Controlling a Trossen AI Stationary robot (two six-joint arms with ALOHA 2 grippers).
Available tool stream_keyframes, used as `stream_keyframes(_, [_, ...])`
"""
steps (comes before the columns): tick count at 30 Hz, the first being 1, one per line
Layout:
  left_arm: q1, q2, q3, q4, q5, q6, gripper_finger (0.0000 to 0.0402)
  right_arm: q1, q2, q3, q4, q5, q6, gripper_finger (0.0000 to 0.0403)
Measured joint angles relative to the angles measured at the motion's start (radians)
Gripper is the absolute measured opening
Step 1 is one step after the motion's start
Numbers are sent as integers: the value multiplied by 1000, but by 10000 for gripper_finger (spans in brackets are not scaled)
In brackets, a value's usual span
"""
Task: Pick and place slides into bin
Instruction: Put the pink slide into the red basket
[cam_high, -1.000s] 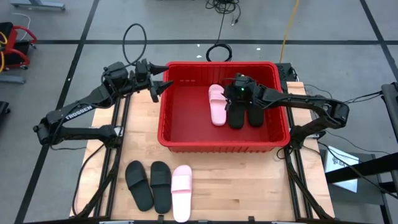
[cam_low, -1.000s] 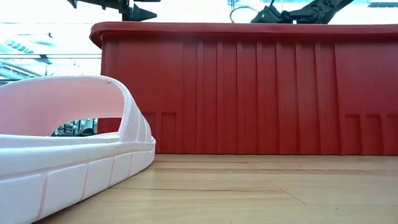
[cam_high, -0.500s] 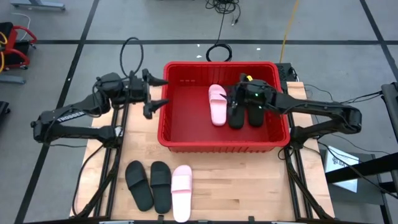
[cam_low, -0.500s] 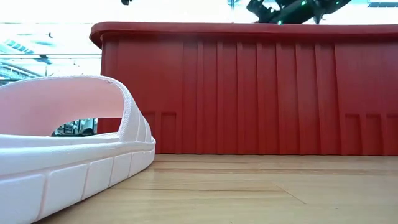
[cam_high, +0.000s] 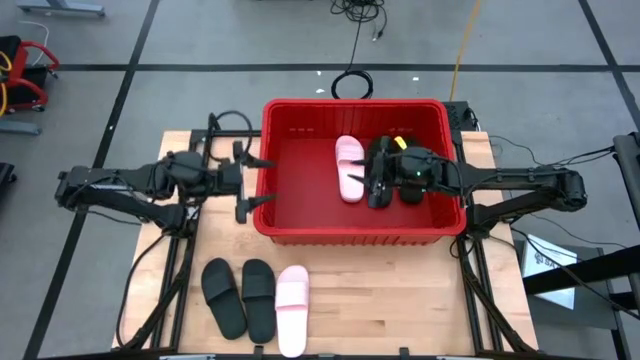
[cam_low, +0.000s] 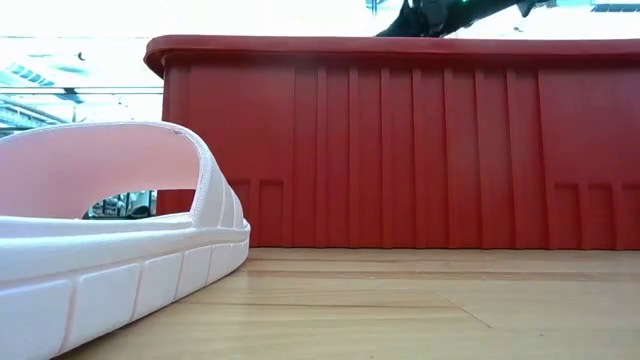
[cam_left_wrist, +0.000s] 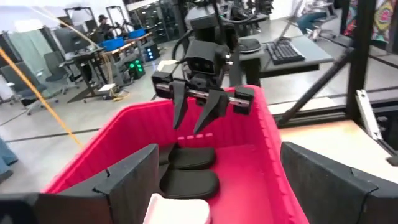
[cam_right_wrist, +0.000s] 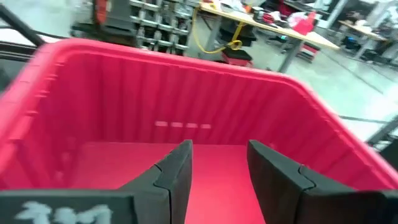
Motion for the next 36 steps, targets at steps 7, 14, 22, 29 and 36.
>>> stream_keyframes(7, [-183, 15, 0, -26, -104, -9, 340, 106, 0, 0, 3, 0, 90, 140])
stream_keyframes(14, [-346, 107, 0, -35, -242, -8, 340, 198, 0, 0, 28, 0, 150, 140])
stream_keyframes(22, [-476, 239, 0, 4, -392, -76, 340, 306, 0, 0, 35, 0, 239, 141])
stream_keyframes(29, [-598, 301, 0, 148, -476, -68, 340, 385, 0, 0, 34, 0, 256, 141])
stream_keyframes(36, [-718, 352, 0, 196, -673, -116, 340, 428, 0, 0, 34, 1, 255, 141])
